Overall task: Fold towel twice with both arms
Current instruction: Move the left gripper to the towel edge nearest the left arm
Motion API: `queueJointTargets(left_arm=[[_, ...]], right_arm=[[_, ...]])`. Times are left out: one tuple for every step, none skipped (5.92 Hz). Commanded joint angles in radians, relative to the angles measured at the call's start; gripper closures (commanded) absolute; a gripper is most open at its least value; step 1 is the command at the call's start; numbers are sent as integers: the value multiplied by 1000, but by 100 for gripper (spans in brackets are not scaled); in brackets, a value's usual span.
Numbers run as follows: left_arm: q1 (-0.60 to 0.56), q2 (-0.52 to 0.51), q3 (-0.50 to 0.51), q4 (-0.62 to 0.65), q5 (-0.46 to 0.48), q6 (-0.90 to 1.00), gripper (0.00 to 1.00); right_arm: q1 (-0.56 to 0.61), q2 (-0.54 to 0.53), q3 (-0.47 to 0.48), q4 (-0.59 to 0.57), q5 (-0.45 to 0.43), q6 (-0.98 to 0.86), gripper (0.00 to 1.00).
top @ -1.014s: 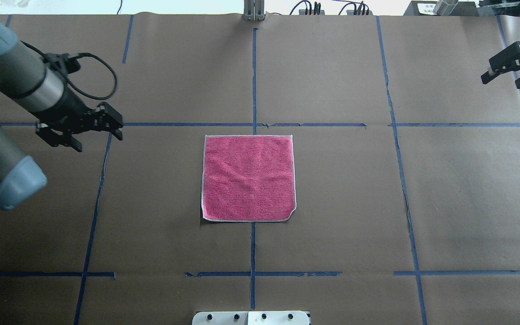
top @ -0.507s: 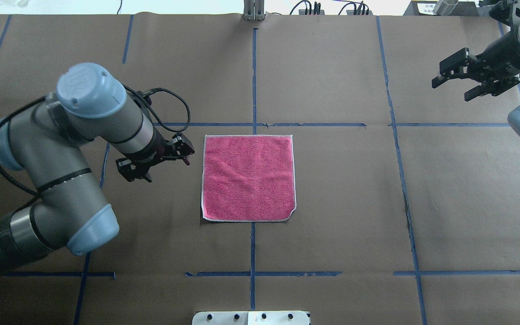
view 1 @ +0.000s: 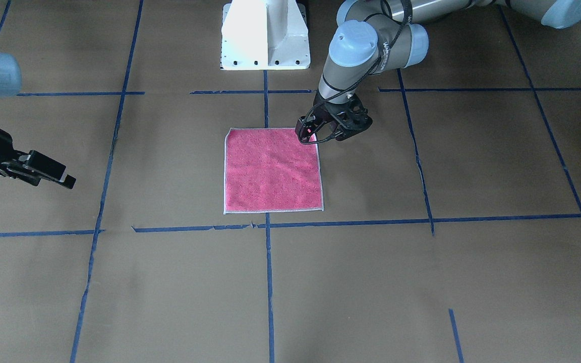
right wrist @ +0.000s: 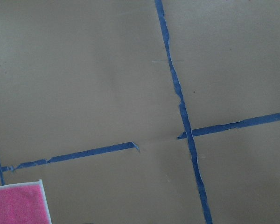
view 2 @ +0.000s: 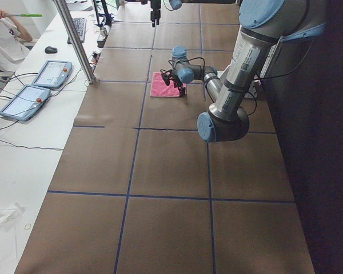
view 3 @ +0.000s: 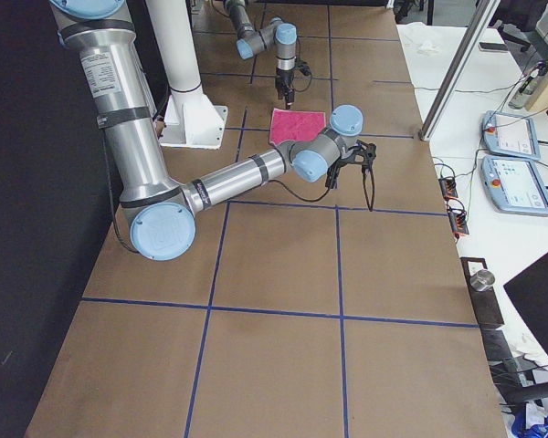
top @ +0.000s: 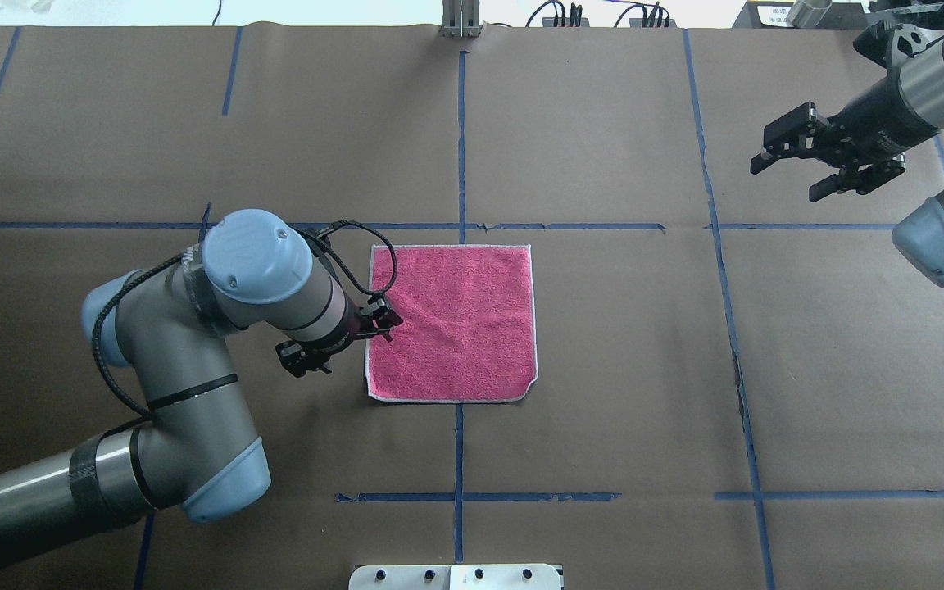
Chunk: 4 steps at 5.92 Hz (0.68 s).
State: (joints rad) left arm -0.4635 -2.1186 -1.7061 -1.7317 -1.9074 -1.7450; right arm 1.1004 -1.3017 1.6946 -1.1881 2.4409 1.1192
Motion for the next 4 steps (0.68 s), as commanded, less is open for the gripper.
queueJointTargets(left_arm=[[16, -1, 13, -9, 10, -20, 25], [26, 0, 23, -28, 10, -24, 31], [26, 0, 23, -28, 10, -24, 37], [26, 5, 23, -28, 8, -22, 43]], right_arm=[[-8, 1, 4, 1, -7, 10, 0], [-8, 1, 4, 1, -7, 10, 0], [-8, 1, 2, 1, -7, 10, 0], [-8, 1, 2, 1, -8, 10, 0]])
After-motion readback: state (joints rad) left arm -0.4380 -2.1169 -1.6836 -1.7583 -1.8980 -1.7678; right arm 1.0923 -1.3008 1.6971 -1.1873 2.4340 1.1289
